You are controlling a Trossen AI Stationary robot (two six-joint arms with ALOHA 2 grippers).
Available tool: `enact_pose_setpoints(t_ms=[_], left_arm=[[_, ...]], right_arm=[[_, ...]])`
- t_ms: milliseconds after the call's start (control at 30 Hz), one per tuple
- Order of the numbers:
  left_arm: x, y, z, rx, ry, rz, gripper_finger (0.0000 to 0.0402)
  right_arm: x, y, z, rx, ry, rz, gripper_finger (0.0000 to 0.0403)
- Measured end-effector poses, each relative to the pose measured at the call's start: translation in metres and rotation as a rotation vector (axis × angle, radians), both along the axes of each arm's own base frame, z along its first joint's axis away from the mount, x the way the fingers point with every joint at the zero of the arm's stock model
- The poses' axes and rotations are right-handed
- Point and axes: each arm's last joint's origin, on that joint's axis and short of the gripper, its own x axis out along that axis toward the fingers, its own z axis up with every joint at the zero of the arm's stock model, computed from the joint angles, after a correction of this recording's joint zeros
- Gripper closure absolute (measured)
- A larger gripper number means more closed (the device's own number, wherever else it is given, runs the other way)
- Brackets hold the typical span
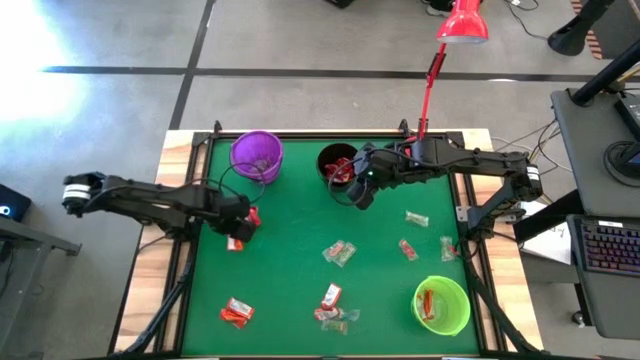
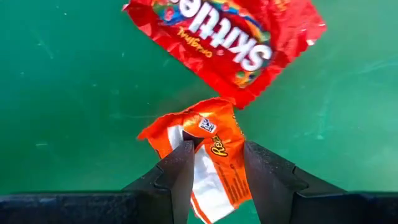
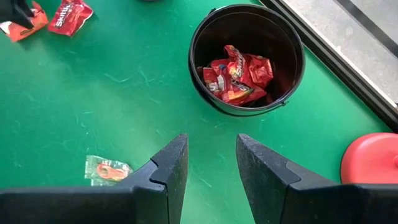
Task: Sort candy
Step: Put the orange chocolate into the green bucket
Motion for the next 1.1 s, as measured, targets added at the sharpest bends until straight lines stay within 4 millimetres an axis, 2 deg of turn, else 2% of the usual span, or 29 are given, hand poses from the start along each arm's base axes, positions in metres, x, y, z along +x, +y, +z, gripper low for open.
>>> enact_pose_setpoints(t_ms=[233, 533, 600, 900, 1100], left_arm=[[0.004, 0.000, -0.008, 0.022, 0.053, -0.043, 0.0292], [0.013, -0.004, 0.004, 0.050, 0.014, -0.150, 0.0388], [0.015, -0.005, 0.007, 0.053, 0.003, -0.168, 0.0396], [0.027, -0.013, 0.031, 0.049, -0.088, -0.240, 0.0401], [0.041, -0.014, 0.069, 0.105, -0.237, -0.279, 0.0401]], right_arm=[[0.000, 0.000, 0.000, 0.000, -0.002, 0.000, 0.0275], [0.000, 0.000, 0.000, -0.002, -0.001, 0.004, 0.0275], [0.000, 0.000, 0.000, -0.006, 0.002, 0.010, 0.0275], [0.000, 0.000, 0.000, -0.016, 0.008, 0.027, 0.0275], [0.001, 0.001, 0.000, -0.017, 0.029, 0.127, 0.0275]])
